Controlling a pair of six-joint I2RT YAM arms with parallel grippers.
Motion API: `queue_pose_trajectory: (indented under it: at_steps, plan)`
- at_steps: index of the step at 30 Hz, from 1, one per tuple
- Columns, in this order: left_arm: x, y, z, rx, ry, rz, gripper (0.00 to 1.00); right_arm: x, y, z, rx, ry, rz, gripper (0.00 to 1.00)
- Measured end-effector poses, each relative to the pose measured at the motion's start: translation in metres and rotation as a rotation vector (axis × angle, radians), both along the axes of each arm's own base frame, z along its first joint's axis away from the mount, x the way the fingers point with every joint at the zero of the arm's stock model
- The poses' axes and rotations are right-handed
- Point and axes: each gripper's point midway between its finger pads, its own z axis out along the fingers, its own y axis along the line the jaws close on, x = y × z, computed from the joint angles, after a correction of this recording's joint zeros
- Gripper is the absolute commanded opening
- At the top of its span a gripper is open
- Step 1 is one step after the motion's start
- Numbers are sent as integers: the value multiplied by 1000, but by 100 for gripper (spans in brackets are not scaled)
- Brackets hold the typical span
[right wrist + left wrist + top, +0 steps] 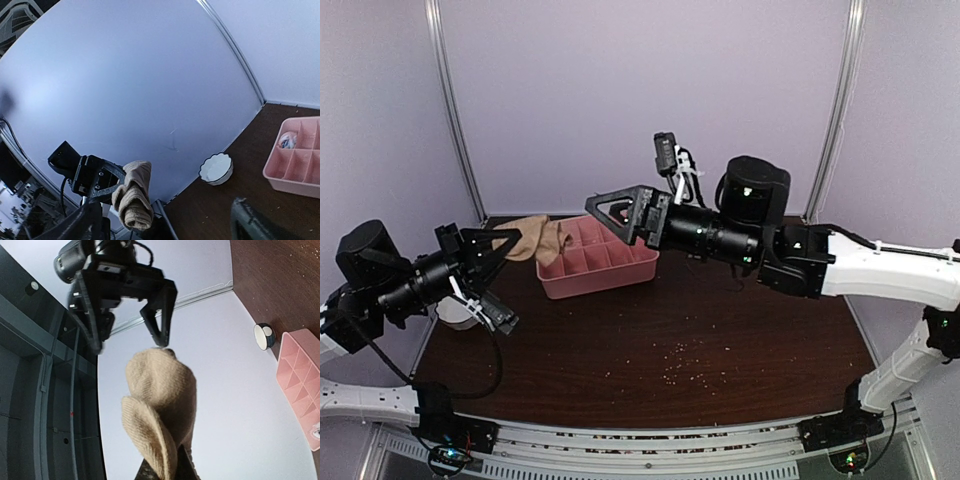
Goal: Roll the socks
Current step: Pass from the right arm to the left, then pass from the left arm to the right
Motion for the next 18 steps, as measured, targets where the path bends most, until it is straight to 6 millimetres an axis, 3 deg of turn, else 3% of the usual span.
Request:
queue_pose_trajectory:
  at_steps: [5, 7, 10, 12, 18]
  plan:
    - [-9, -6, -33, 116, -116, -59, 0, -16, -36, 29, -47, -247, -60, 100]
    - [-13, -10, -48, 143, -118, -89, 0, -21, -32, 36, -68, -294, -16, 100]
    - [-18, -14, -60, 156, -111, -130, 0, -28, -10, 41, -100, -325, 84, 93]
    - [-21, -16, -63, 157, -111, -152, 0, -39, 2, 26, -130, -311, 174, 90]
    - [-28, -20, -63, 143, -122, -197, 0, -65, 33, -52, -294, -173, 408, 86]
